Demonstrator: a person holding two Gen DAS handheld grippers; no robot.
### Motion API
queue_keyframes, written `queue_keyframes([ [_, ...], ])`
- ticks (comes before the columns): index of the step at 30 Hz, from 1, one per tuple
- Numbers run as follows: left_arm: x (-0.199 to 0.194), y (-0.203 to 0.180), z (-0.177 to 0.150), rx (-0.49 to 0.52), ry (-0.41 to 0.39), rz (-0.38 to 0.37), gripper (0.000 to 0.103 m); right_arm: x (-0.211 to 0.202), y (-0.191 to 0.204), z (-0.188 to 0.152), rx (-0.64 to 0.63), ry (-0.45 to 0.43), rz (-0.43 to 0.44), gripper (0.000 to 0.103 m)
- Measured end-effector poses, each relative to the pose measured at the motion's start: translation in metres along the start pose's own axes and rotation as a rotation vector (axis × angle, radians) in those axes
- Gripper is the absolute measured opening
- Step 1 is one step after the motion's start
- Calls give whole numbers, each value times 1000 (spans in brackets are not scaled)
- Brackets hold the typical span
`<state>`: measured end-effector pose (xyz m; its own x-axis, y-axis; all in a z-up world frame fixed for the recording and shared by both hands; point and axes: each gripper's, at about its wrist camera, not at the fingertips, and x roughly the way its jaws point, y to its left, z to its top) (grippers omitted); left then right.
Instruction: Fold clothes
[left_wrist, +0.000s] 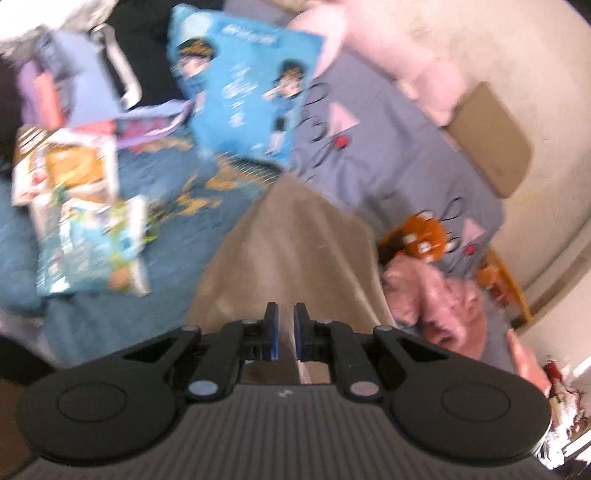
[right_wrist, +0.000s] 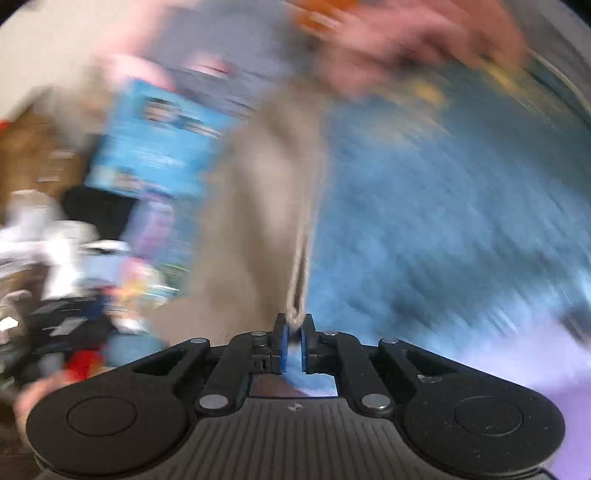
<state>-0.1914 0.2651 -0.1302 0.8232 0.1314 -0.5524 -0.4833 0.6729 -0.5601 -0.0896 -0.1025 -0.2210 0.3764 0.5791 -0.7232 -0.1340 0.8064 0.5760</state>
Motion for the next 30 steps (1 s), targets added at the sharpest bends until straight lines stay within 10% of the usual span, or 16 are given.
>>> queue_keyframes([
  [6,5,30,-3,-46,34,81,12,4,-24,-9,82,-2,-40,9],
  [16,58,29,5,55,182,166,58,10,8,32,-85,-82,-45,30],
  [22,94,5,41,166,146,161,89,30,40,86,-283,-141,-50,36],
  [30,170,-22,70,228,161,122,97,107,83,201,-476,-204,-89,42],
])
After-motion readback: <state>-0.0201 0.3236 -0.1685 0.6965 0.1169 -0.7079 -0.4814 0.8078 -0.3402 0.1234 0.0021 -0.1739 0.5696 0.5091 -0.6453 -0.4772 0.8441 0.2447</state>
